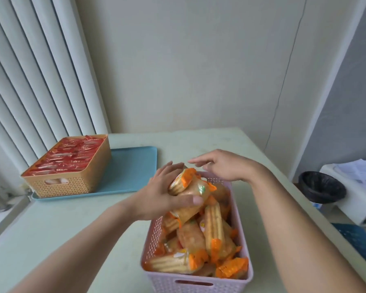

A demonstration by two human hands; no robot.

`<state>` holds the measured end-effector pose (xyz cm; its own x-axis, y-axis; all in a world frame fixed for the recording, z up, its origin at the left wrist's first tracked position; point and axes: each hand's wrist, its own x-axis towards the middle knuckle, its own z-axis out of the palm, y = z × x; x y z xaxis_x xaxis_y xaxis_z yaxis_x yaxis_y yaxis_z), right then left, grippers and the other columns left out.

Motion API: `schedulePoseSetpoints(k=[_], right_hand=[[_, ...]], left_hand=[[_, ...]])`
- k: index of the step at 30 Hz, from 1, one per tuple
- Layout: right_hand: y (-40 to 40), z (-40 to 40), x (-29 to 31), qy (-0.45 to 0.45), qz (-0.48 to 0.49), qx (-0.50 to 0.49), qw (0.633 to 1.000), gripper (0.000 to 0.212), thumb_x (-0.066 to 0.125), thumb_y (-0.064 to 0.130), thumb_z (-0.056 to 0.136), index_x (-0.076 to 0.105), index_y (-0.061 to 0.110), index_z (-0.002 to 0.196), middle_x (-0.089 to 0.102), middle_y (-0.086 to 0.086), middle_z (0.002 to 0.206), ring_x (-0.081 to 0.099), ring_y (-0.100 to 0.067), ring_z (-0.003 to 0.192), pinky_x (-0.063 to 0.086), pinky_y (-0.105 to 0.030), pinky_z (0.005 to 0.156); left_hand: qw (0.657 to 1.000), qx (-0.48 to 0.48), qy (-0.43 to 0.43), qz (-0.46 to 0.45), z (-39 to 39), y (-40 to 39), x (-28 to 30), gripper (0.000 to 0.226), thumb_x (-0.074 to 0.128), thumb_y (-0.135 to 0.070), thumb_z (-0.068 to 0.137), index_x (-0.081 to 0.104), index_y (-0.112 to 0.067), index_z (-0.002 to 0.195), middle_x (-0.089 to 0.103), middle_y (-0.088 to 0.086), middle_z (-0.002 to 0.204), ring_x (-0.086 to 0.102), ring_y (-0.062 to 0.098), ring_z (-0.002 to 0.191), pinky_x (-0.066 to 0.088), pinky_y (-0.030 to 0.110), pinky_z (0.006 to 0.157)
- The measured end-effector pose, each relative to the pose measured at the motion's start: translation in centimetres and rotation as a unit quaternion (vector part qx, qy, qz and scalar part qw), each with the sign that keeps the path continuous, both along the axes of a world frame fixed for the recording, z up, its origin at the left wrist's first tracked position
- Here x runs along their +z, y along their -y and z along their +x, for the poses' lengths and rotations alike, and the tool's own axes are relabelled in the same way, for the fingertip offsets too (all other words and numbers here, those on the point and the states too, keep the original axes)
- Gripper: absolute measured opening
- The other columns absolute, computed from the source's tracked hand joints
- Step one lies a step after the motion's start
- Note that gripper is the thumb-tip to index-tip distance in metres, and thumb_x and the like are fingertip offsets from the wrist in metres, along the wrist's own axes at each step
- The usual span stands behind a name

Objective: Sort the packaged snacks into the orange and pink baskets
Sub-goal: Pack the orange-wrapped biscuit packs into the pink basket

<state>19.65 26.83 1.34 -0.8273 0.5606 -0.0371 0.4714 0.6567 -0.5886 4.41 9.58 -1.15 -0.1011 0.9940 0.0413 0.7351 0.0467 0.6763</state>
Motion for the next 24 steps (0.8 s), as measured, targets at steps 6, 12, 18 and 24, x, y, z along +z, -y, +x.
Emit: schedulePoseSetpoints(k=[6, 12, 18, 24], right_hand=[[3.2, 0.8, 2.0, 0.002, -0.032, 0.054, 0.998, 0.039, 0.052, 0.056, 0.098, 0.065, 0.038, 0.130, 0.066, 0.023, 0.125, 0.060, 0.005, 0.117, 0.045, -0.029, 0.109], [4.4, 1.5, 2.1, 0.081, -0.006, 0.029, 0.996, 0.055, 0.042, 0.071, 0.093, 0.058, 0.041, 0.136, 0.062, 0.022, 0.133, 0.057, 0.002, 0.123, 0.042, -0.030, 0.111], [4.6, 0.8, 0.7, 0.158, -0.027, 0.101, 0.982, 0.066, 0.032, 0.080, 0.086, 0.046, 0.052, 0.144, 0.049, 0.026, 0.148, 0.044, 0.003, 0.136, 0.030, -0.032, 0.119], [5.1, 1.5, 1.4, 0.166, -0.051, 0.095, 0.980, 0.074, 0.047, 0.094, 0.068, 0.058, 0.055, 0.130, 0.063, 0.031, 0.126, 0.057, 0.009, 0.117, 0.043, -0.028, 0.110]], left_hand=[[0.999, -0.041, 0.009, 0.006, -1.5, -0.4, -0.4, 0.085, 0.072, -0.080, 0.058, 0.049, -0.052, 0.135, 0.043, -0.030, 0.137, 0.043, -0.006, 0.131, 0.040, 0.033, 0.113], [0.995, -0.084, -0.034, 0.028, -2.0, -1.1, -1.0, 0.073, 0.060, -0.085, 0.064, 0.055, -0.050, 0.127, 0.055, -0.014, 0.111, 0.052, 0.004, 0.117, 0.034, 0.034, 0.113], [0.996, -0.066, -0.036, 0.045, -2.0, -1.6, -2.4, 0.056, 0.018, -0.077, 0.092, 0.063, -0.044, 0.104, 0.061, -0.017, 0.107, 0.044, 0.002, 0.124, 0.018, 0.035, 0.120], [0.980, 0.014, 0.179, 0.085, -1.7, -1.9, -2.4, 0.057, 0.033, -0.067, 0.096, 0.071, -0.026, 0.105, 0.072, -0.018, 0.094, 0.066, 0.006, 0.094, 0.047, 0.020, 0.087]])
